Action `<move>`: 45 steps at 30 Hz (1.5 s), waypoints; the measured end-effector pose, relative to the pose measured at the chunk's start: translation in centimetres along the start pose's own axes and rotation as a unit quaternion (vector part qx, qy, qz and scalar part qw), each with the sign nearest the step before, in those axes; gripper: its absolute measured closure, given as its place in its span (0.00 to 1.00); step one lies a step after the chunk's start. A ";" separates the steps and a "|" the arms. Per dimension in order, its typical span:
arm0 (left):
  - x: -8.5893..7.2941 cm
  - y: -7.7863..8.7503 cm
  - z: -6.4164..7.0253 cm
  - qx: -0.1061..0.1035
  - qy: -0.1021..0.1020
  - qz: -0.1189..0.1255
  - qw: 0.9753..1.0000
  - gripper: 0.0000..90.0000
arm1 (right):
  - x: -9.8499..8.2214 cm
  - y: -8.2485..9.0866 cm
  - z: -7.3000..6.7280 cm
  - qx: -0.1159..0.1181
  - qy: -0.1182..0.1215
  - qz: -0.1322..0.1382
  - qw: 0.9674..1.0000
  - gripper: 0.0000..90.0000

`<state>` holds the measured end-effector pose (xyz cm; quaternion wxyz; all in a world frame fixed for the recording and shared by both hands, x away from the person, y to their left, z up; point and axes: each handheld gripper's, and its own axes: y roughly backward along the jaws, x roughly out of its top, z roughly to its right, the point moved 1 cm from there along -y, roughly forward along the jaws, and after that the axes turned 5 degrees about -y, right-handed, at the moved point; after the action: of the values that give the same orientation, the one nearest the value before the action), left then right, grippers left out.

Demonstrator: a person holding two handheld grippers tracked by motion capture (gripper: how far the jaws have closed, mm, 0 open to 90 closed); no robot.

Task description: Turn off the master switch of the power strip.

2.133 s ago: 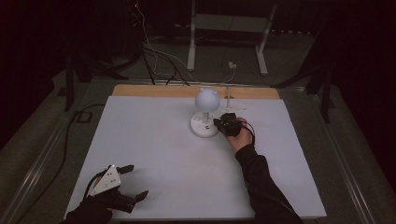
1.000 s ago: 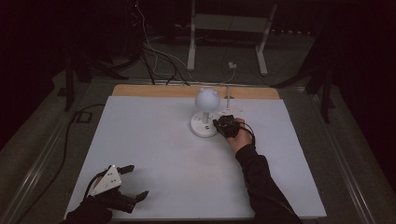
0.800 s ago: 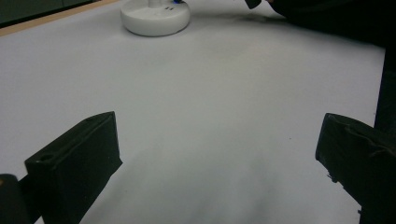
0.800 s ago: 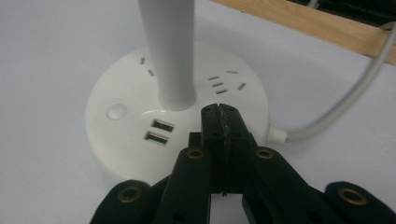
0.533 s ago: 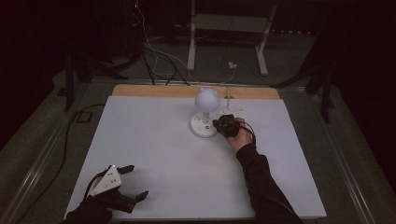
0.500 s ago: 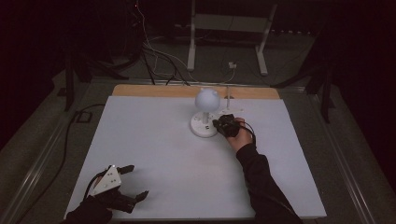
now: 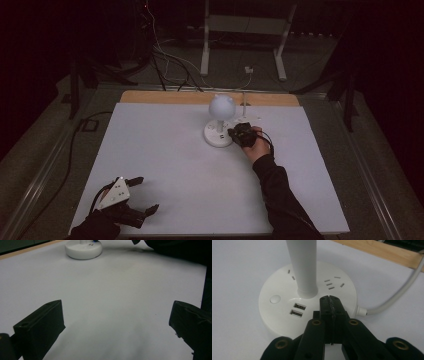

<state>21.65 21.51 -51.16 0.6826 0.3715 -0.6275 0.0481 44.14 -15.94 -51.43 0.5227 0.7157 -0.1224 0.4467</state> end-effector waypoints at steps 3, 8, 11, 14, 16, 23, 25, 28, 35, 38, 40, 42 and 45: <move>0.0 0.0 0.0 0.000 0.000 0.000 1.000 0.00 | 0.1 0.0 -0.3 0.005 0.002 -0.002 1.000 1.00; 0.0 0.1 0.0 0.001 0.000 0.001 1.000 0.00 | 0.4 0.2 -0.3 -0.006 0.000 0.010 1.000 1.00; 0.0 0.1 0.0 0.000 0.001 0.002 1.000 0.00 | 0.5 0.2 0.1 -0.011 -0.005 0.012 1.000 1.00; 0.0 0.1 0.0 0.000 0.000 0.000 1.000 0.00 | 0.4 0.2 0.3 -0.012 -0.007 0.008 1.000 1.00; 0.0 0.0 0.0 0.000 -0.001 0.001 1.000 0.00 | 0.3 0.1 0.3 -0.012 -0.007 0.005 1.000 1.00; 0.0 0.1 0.0 0.001 0.001 0.001 1.000 0.00 | 0.1 0.0 0.1 -0.020 0.006 0.011 1.000 1.00; 0.0 0.0 0.0 0.001 -0.002 -0.001 1.000 0.00 | 0.1 0.1 0.1 -0.017 0.009 0.008 1.000 1.00; 0.0 0.0 0.0 0.000 -0.002 0.000 1.000 0.00 | 0.1 0.2 0.2 -0.025 0.019 0.005 0.999 1.00; 0.0 0.0 0.0 0.001 0.000 -0.001 1.000 0.00 | 0.7 1.7 0.4 0.008 -0.009 0.041 0.999 0.90; 0.0 0.0 0.0 0.000 -0.002 -0.002 1.000 0.00 | 1.0 2.1 0.2 0.017 -0.003 0.049 0.999 0.81; 0.0 0.1 0.0 0.002 0.000 0.000 1.000 0.00 | 1.3 2.5 0.0 0.027 0.008 0.058 0.998 0.68; 0.0 0.1 0.0 0.002 -0.001 -0.001 1.000 0.00 | 1.4 2.9 -0.1 0.039 0.008 0.069 0.997 0.58; 0.0 0.1 0.0 0.002 -0.001 0.000 1.000 0.00 | 1.6 3.4 0.0 0.058 0.009 0.078 0.995 0.41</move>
<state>21.60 21.56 -51.14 0.6815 0.3726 -0.6279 0.0490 42.82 -16.91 -48.03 0.4449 0.7289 -0.1468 0.4992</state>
